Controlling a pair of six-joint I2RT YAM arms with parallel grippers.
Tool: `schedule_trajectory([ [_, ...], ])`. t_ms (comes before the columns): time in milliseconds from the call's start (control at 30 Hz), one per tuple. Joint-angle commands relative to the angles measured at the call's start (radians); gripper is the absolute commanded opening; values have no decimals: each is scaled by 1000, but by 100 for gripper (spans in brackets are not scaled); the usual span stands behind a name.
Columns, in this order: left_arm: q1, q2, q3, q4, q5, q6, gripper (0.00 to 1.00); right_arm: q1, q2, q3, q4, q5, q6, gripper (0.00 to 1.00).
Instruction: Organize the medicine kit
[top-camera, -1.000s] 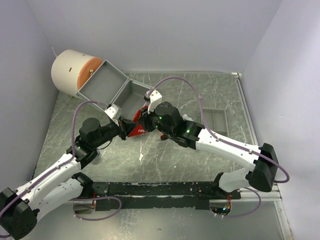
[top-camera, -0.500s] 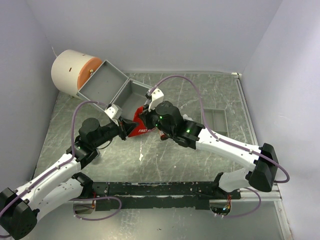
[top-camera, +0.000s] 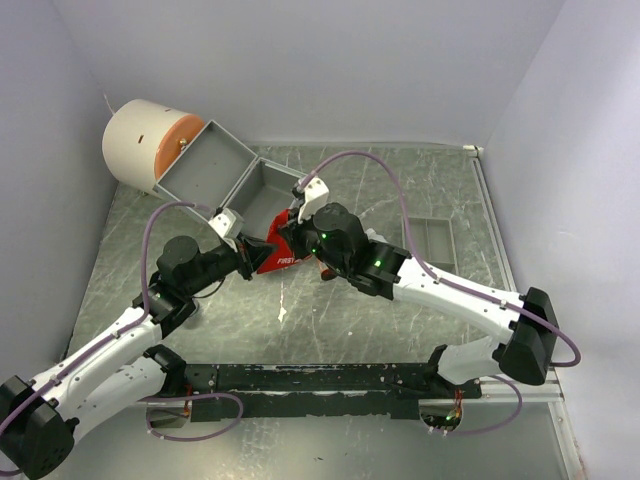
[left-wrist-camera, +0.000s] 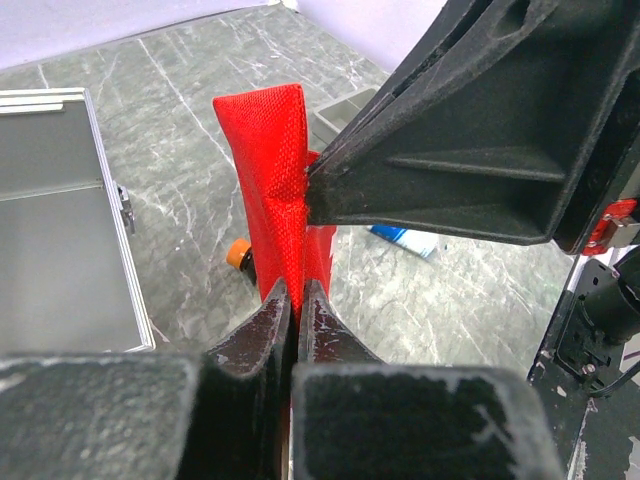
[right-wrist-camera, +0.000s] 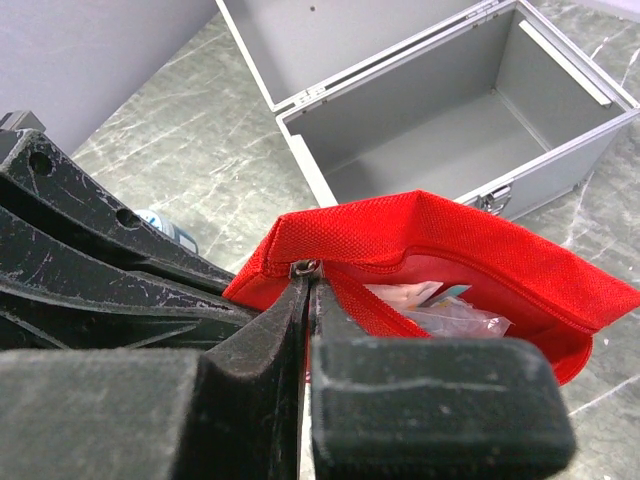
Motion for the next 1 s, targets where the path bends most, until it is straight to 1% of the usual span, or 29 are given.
schedule_trajectory([
  [0, -4, -22, 18, 34, 11, -1, 10, -1, -27, -12, 27, 10, -33, 0],
  [100, -4, -11, 33, 14, -4, -21, 18, -1, -22, -10, 23, 7, -65, 0],
  [133, -4, -6, 39, 5, -12, -29, 22, 0, -21, -12, 25, 3, -76, 0],
  [167, -3, -2, 46, -3, -17, -35, 28, 0, -20, -15, 30, 0, -89, 0],
  [233, -4, 5, 53, -14, -24, -44, 35, 1, -16, -23, 36, -5, -106, 0],
  [300, -3, 9, 53, -20, -40, -49, 40, 1, -13, -35, 52, -15, -119, 0],
  [367, -4, 14, 52, -22, -44, -48, 42, 1, -4, -42, 61, -27, -126, 0],
  [500, -4, 21, 54, -25, -65, -51, 44, 8, 19, -56, 79, -48, -125, 0],
  [667, -4, 44, 69, -38, -81, -50, 44, 20, 43, -71, 100, -56, -131, 0],
  [800, -4, 60, 74, -52, -99, -49, 33, 25, 52, -80, 111, -43, -140, 0],
  [867, -4, 66, 70, -52, -100, -51, 29, 26, 58, -86, 116, -38, -140, 0],
  [967, -3, 66, 70, -71, -110, -59, 32, 26, 71, -97, 127, -19, -124, 0],
])
